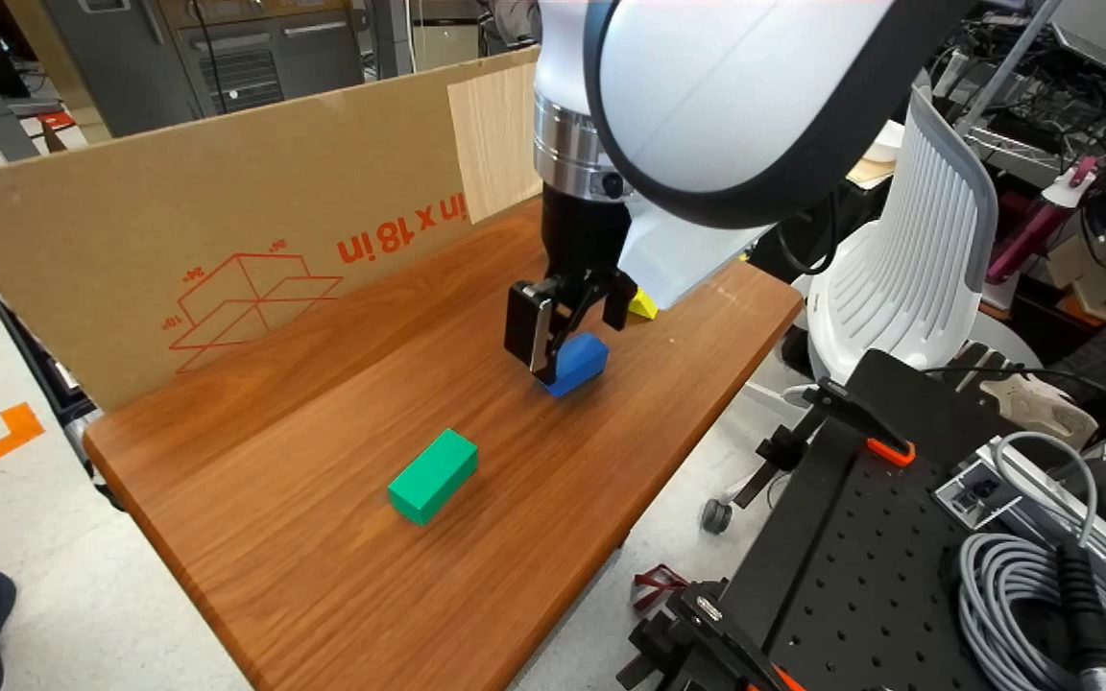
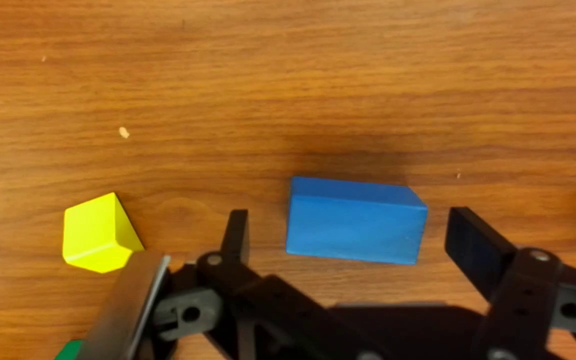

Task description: Put the blue thing on top of the orange one

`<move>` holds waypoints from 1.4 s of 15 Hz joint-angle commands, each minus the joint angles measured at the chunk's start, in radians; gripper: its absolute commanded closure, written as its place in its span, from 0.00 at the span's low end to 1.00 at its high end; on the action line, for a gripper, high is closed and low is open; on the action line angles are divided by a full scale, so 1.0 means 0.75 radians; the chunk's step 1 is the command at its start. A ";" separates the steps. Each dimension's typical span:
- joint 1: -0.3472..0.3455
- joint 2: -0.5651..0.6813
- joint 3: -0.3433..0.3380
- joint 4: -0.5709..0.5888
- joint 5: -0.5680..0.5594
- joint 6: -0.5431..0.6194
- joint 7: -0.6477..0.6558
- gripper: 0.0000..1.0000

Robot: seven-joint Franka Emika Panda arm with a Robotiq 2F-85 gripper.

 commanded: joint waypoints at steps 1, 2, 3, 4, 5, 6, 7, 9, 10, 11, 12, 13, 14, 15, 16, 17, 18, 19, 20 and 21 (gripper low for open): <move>0.047 0.048 -0.039 0.055 -0.047 -0.020 0.055 0.00; 0.048 0.058 -0.040 0.062 -0.045 -0.027 0.055 0.00; 0.053 0.066 -0.044 0.068 -0.048 -0.030 0.060 0.00; 0.055 0.078 -0.048 0.079 -0.049 -0.033 0.062 0.00; 0.059 0.088 -0.051 0.088 -0.051 -0.037 0.063 0.00; 0.067 0.105 -0.059 0.102 -0.060 -0.036 0.074 0.10; 0.071 0.118 -0.062 0.112 -0.063 -0.033 0.075 0.26; 0.085 0.139 -0.074 0.131 -0.075 -0.032 0.086 0.42; 0.090 0.147 -0.077 0.138 -0.082 -0.036 0.084 0.50; 0.095 0.144 -0.080 0.142 -0.088 -0.042 0.085 0.57; 0.096 0.136 -0.081 0.143 -0.093 -0.048 0.080 0.58; 0.082 0.123 -0.068 0.138 -0.081 -0.063 0.049 0.58; 0.080 0.105 -0.071 0.130 -0.087 -0.070 0.043 0.58; 0.062 0.082 -0.064 0.120 -0.079 -0.087 0.020 0.58; 0.054 0.065 -0.066 0.113 -0.078 -0.096 0.007 0.58; 0.038 0.043 -0.068 0.108 -0.071 -0.110 -0.011 0.58; 0.026 0.025 -0.074 0.106 -0.069 -0.126 -0.023 0.58; 0.008 0.003 -0.075 0.105 -0.064 -0.153 -0.042 0.58; -0.013 -0.017 -0.075 0.107 -0.058 -0.183 -0.068 0.58; -0.032 -0.039 -0.080 0.111 -0.058 -0.206 -0.090 0.58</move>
